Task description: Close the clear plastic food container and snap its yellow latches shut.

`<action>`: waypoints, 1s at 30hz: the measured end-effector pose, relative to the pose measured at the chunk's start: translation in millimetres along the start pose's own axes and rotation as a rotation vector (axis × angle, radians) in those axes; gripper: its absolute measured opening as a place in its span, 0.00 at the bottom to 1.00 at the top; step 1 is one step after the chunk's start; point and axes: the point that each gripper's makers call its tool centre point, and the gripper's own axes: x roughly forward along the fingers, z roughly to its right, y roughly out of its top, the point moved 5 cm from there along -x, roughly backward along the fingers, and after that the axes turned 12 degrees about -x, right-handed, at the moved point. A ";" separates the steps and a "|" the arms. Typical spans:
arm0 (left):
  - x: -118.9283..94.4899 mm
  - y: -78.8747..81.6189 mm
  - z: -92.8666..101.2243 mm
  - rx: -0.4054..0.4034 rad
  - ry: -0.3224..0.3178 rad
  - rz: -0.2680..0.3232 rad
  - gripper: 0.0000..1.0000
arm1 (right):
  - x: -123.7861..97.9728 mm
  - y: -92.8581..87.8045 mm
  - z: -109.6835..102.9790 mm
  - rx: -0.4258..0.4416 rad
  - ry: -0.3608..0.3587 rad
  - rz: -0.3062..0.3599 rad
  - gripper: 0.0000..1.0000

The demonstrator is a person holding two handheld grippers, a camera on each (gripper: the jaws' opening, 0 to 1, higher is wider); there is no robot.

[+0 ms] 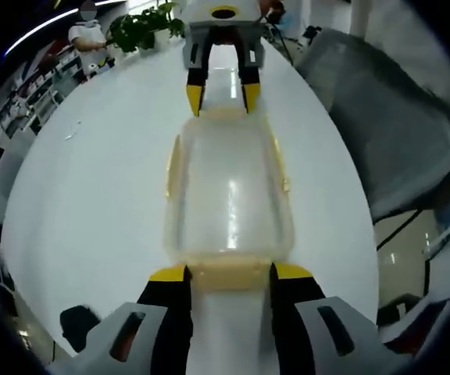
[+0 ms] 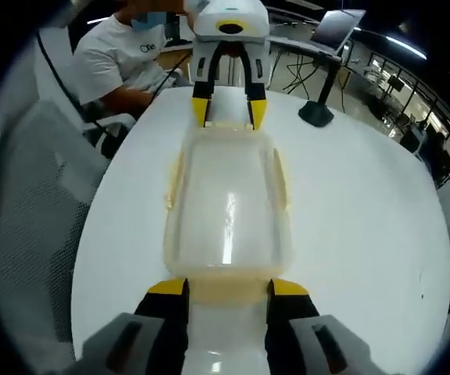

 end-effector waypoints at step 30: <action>-46.0 78.0 24.5 -0.026 0.060 -0.037 0.36 | -88.7 -4.3 -9.4 -0.035 -0.066 0.037 0.35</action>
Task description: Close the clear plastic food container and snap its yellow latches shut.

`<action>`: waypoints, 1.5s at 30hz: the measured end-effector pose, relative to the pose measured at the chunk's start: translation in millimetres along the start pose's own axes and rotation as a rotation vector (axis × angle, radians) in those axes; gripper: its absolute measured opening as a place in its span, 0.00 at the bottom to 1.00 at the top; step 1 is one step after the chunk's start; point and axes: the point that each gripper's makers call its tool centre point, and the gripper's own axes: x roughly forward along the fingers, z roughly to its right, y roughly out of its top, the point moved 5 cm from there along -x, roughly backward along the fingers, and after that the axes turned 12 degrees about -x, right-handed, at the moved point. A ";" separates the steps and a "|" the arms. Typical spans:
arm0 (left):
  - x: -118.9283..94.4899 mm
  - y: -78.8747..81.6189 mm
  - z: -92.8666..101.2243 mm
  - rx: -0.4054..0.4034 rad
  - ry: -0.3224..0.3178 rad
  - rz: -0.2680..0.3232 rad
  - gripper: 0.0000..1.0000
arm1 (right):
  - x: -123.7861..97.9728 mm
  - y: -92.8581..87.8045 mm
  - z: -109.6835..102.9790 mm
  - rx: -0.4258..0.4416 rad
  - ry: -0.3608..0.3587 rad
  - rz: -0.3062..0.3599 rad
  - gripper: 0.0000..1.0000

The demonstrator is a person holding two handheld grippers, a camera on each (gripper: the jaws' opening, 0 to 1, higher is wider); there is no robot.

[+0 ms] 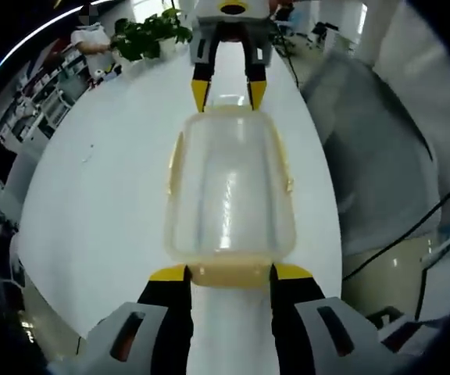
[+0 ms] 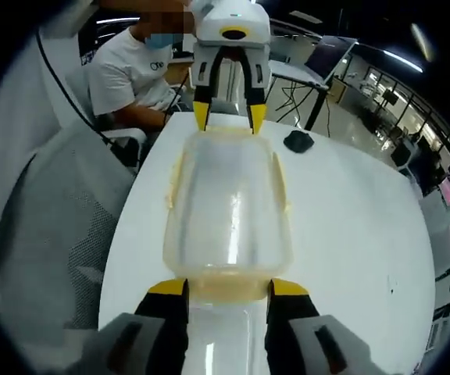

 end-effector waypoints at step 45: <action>68.8 125.9 41.0 0.037 -0.029 -0.036 0.36 | -78.5 -117.1 -43.8 0.036 0.027 -0.054 0.35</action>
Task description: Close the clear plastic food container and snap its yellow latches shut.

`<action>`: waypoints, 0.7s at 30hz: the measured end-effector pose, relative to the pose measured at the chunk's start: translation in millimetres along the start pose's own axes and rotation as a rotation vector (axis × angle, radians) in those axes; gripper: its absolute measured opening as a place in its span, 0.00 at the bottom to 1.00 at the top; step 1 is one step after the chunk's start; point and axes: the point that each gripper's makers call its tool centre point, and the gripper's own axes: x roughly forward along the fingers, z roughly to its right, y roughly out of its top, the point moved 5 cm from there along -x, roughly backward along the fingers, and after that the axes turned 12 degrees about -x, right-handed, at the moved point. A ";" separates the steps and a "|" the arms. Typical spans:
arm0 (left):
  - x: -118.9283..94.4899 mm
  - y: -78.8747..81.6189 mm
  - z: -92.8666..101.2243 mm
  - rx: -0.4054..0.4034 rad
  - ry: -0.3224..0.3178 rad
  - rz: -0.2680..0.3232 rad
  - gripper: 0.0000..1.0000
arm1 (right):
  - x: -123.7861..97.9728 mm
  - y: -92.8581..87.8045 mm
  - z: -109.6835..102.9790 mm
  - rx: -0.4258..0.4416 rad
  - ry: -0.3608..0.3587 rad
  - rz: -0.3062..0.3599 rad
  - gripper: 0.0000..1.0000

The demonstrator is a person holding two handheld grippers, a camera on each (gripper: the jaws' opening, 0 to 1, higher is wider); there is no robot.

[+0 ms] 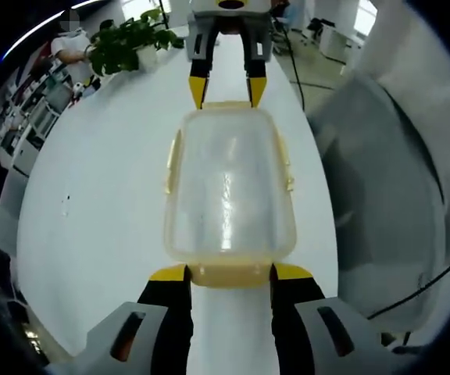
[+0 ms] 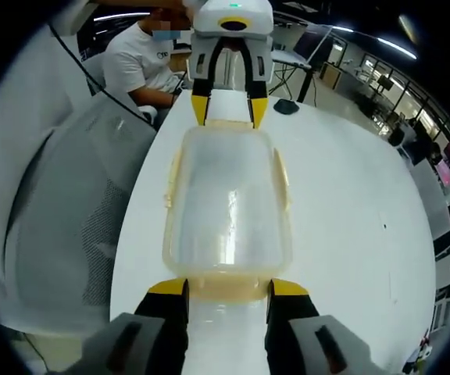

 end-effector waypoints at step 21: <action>37.2 29.9 -0.7 0.012 0.001 -0.037 0.36 | 0.0 -43.7 -3.6 0.006 0.021 -0.022 0.35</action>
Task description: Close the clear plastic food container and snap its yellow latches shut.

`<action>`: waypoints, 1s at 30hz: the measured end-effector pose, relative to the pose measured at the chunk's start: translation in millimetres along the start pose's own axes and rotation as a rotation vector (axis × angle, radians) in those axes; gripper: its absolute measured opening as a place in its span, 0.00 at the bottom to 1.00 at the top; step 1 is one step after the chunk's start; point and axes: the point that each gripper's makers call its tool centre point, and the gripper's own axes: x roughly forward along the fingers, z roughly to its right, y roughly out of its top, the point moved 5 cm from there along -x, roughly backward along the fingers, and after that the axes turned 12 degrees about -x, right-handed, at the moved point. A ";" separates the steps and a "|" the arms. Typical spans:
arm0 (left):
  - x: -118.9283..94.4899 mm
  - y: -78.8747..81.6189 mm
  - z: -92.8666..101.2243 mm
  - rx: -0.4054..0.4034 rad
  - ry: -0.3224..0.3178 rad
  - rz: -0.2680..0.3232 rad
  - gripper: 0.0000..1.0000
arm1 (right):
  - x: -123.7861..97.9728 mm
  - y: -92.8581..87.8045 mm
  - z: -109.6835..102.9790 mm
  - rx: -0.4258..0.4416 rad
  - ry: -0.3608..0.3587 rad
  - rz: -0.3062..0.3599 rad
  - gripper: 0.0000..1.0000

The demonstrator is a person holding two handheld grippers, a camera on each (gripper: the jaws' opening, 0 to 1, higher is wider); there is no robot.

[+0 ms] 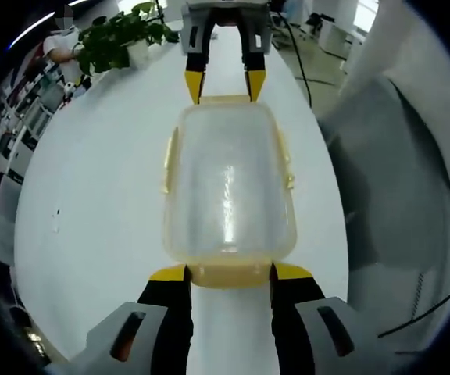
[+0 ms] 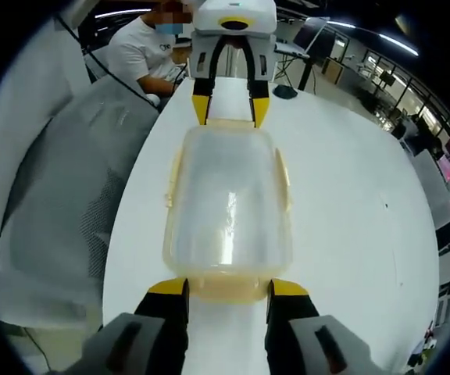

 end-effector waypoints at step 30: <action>19.9 -3.7 4.4 0.012 0.008 -0.024 0.36 | 13.1 -10.4 -6.8 -0.005 0.017 -0.010 0.36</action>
